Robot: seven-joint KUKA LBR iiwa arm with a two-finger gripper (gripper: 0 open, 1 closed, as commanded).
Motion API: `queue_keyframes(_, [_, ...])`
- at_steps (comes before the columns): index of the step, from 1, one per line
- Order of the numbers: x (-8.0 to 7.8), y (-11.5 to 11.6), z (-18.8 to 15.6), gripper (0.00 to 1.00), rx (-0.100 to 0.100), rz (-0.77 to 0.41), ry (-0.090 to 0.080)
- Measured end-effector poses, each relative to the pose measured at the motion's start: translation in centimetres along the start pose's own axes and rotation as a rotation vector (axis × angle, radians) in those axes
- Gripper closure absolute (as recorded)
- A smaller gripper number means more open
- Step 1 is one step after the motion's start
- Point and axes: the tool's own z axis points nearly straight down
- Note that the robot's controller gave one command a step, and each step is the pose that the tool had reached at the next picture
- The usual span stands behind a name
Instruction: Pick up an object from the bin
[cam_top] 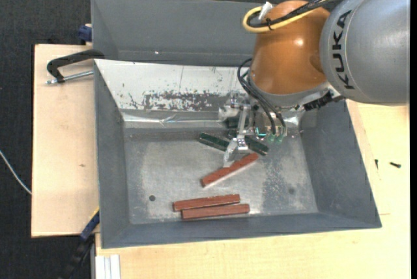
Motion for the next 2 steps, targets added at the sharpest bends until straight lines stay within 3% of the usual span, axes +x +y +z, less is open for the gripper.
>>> queue_keyframes(1, [-0.1, -0.7, 3.5, 0.0, -0.001, 0.059, -0.006])
queue_keyframes(2, [1.5, -5.0, 10.2, 1.0, 0.0, 0.021, -0.009])
